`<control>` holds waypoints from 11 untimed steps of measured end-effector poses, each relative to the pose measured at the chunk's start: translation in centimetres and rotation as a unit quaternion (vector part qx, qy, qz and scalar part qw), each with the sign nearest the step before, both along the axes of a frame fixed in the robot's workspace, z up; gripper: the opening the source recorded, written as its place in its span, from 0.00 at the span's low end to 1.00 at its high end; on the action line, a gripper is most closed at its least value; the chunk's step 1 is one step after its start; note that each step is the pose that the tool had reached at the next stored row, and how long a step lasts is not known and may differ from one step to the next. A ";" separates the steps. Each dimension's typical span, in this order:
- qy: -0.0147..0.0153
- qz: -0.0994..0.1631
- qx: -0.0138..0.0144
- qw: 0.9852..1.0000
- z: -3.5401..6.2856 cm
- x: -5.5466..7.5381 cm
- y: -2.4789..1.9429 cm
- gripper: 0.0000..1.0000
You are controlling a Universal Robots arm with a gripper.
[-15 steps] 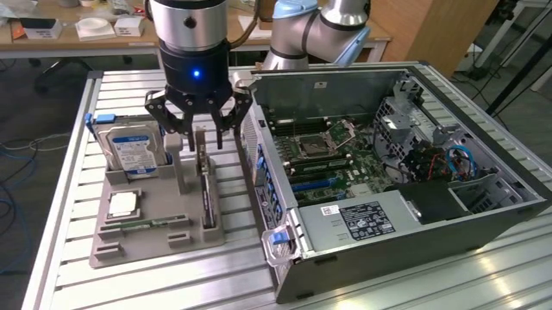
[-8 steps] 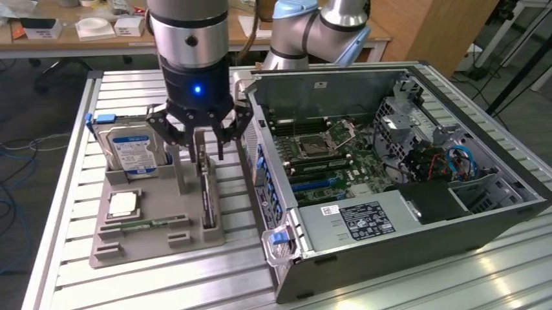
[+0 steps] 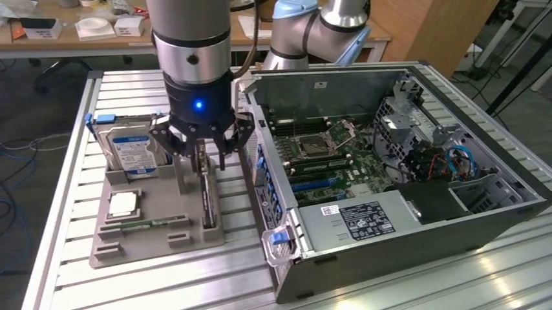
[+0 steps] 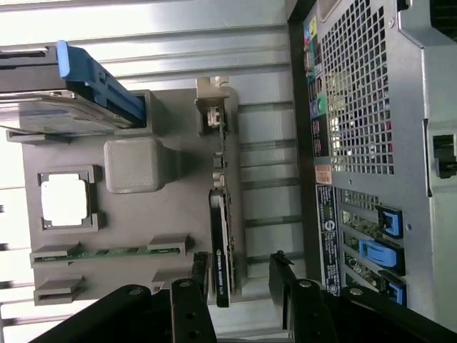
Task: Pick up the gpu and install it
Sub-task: 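Pick up the gpu and move the gpu toward the slot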
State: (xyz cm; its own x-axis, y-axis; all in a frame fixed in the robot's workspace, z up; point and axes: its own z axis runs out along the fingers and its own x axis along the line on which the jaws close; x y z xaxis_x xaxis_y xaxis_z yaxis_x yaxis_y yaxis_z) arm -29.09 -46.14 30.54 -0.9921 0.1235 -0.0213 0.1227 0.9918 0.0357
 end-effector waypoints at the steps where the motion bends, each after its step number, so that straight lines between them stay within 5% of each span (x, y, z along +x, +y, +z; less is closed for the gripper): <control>1: 0.000 -0.003 0.000 1.000 -0.19 0.0 0.01 0.47; 11: 0.000 0.002 0.000 1.000 -2.01 -0.7 0.02 0.47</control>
